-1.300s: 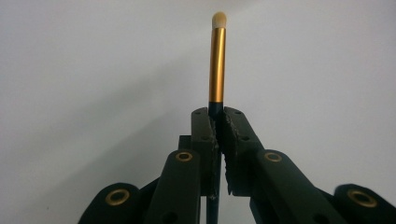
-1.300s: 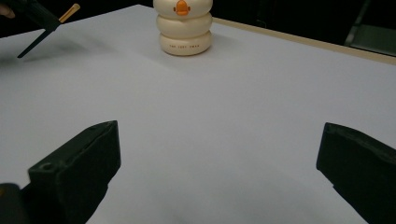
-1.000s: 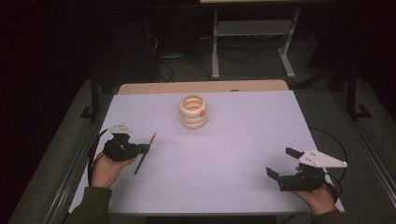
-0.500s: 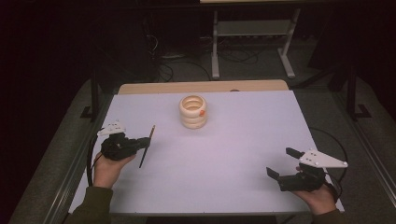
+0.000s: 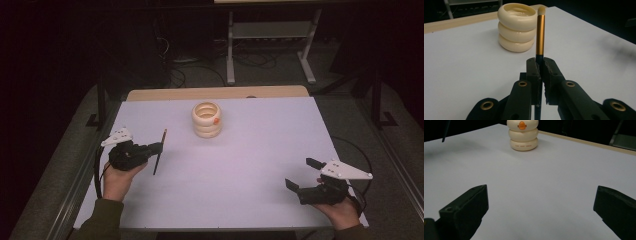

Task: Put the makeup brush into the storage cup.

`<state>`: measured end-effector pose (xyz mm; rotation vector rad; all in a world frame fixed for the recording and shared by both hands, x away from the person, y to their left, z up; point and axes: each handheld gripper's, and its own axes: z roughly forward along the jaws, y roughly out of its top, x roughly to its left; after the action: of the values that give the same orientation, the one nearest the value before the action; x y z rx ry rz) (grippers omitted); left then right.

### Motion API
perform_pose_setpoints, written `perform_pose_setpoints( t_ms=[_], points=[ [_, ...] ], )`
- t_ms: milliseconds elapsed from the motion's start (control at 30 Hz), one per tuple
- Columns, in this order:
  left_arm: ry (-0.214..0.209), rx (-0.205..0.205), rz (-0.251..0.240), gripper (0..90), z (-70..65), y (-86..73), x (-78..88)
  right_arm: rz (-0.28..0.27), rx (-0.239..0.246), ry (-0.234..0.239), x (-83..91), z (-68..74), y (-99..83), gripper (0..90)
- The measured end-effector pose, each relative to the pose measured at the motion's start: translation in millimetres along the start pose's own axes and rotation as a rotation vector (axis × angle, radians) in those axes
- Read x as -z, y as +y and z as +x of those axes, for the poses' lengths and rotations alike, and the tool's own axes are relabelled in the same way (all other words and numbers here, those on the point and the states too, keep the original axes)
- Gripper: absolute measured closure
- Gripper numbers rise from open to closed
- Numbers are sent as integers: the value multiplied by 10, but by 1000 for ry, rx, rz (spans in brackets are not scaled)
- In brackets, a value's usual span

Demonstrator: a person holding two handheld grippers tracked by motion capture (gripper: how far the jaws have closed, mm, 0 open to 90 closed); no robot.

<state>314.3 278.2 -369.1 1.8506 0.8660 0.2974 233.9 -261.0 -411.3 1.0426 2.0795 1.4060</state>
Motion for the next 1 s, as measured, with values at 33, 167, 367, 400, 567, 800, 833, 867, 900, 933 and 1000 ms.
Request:
perform_pose_setpoints(
  t_ms=[33, 167, 367, 400, 567, 800, 833, 867, 900, 933, 1000],
  points=[
    [-5, 7, -10, 837, 0, 9, -6, -1, 0, -1, 2, -2, -1, 0],
    [-13, 0, -6, 837, -2, 51, -29, -4, -3, -3, 12, -6, 0, 0],
    [-22, -3, -6, 837, -8, 105, -68, -6, -8, -3, 16, -2, 4, 0],
    [-22, -3, -6, 837, -8, 105, -68, -6, -8, -3, 16, -2, 4, 0],
    [-30, 1, -18, 837, 3, 163, -88, -6, -7, -3, 25, -9, 4, 0],
    [-37, 2, -24, 837, 30, 227, -101, -7, -10, -2, 28, -9, 6, 0],
    [-39, 1, -22, 837, 36, 235, -103, -8, -10, -1, 29, -9, 5, 0],
    [-39, 1, -22, 837, 36, 235, -103, -8, -10, -1, 30, -8, 5, 0],
    [-42, -2, -20, 837, 46, 250, -109, -9, -10, -2, 31, -10, 5, 0],
    [-42, -2, -20, 837, 46, 250, -109, -9, -10, -2, 31, -10, 5, 0],
    [-49, 6, -28, 837, 62, 275, -131, -14, -12, -4, 35, -13, 6, 0]
  ],
)
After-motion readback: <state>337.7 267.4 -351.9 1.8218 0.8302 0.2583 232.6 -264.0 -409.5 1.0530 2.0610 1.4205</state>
